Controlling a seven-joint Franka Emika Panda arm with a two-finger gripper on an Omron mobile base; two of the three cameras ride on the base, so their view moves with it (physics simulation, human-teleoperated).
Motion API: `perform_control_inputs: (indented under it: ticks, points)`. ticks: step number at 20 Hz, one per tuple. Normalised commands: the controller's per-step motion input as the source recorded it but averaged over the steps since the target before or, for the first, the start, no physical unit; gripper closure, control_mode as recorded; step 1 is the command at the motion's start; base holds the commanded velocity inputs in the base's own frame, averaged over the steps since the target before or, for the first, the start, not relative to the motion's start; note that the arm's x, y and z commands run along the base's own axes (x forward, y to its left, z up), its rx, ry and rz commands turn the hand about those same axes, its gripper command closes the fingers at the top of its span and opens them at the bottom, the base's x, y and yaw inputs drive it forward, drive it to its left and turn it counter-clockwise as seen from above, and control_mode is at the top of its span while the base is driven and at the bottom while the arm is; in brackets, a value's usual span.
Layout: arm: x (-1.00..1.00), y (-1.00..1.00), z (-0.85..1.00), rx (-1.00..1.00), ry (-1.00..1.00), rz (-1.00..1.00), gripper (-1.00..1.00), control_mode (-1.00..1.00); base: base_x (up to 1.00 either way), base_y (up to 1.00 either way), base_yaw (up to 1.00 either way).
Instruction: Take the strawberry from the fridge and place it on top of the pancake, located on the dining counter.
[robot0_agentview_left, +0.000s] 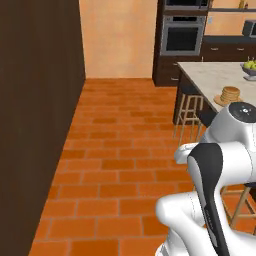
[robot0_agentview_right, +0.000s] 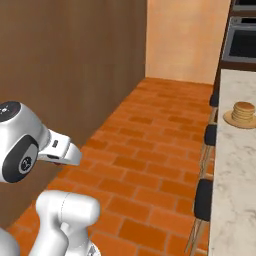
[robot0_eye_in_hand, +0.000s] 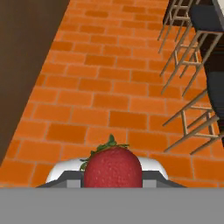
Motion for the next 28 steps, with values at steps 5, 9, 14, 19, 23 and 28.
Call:
perform_control_inputs:
  ticks: [5,9,14,19,23,28]
  points:
    - [0.00,0.00,0.00,0.00,0.00,0.00,1.00,1.00,0.78,0.14,-0.64]
    - [0.00,0.00,0.00,0.00,0.00,0.00,1.00,1.00,0.89,0.44,-0.57]
    - [0.00,0.00,0.00,0.00,0.00,0.00,1.00,1.00,0.68,0.53,-0.67]
    - [0.00,0.00,0.00,0.00,0.00,0.00,1.00,1.00,0.68,0.58,-0.70]
    - [0.00,0.00,0.00,0.00,0.00,0.00,1.00,1.00,0.68,0.55,-0.70]
    - [0.00,0.00,0.00,0.00,0.00,0.00,1.00,1.00,0.46,0.71,-0.64]
